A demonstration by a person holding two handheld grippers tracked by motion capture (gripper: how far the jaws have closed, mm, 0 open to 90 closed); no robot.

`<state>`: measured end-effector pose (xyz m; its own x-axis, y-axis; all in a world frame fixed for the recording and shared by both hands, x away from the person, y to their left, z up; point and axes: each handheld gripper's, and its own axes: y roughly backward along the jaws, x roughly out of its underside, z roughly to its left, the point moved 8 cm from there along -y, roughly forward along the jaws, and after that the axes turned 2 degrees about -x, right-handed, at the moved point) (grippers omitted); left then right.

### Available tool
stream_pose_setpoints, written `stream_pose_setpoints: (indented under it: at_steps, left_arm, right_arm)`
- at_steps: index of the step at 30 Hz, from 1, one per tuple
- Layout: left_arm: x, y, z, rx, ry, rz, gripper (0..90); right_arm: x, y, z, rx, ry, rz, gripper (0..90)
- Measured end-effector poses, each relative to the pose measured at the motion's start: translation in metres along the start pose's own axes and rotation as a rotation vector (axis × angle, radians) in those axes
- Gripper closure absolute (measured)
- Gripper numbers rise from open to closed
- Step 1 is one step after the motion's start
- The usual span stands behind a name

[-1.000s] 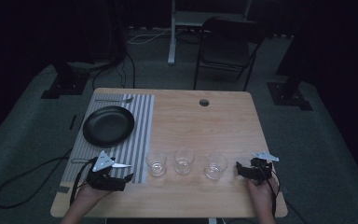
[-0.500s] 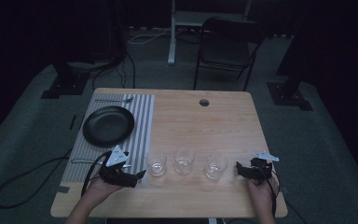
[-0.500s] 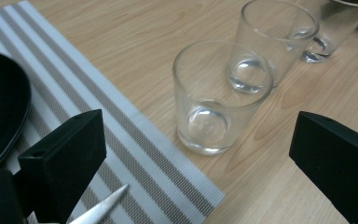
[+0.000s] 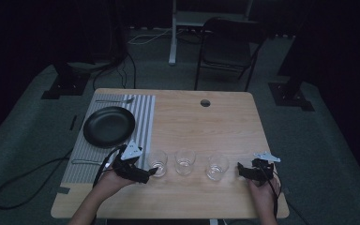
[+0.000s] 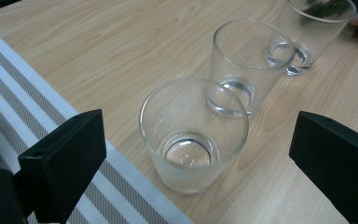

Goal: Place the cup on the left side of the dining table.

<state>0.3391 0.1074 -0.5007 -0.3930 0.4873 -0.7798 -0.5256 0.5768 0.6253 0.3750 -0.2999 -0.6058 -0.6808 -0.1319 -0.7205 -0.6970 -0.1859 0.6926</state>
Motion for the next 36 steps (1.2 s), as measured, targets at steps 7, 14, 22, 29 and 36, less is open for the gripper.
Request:
stream_pose_setpoints:
  at_steps: [7,14,22,29,36]
  left_arm:
    - [-0.014,-0.013,-0.01,0.026,-0.036,0.012,4.2]
    - [-0.026,-0.03,-0.021,0.073,-0.054,0.038,4.2]
    - [-0.039,-0.049,-0.032,0.096,-0.085,0.065,4.2]
    - [-0.044,-0.064,-0.038,0.109,-0.108,0.105,4.3]
    - [-0.047,-0.077,-0.044,0.114,-0.132,0.152,4.2]
  right_arm:
    - [0.0,0.0,0.0,0.0,0.0,0.0,11.7]
    - [0.0,0.0,0.0,0.0,0.001,0.0,11.7]
    - [0.0,0.0,0.0,0.0,0.0,0.0,11.7]
    - [0.0,0.0,0.0,0.0,0.0,0.0,11.7]
    - [0.0,0.0,0.0,0.0,0.001,0.0,11.7]
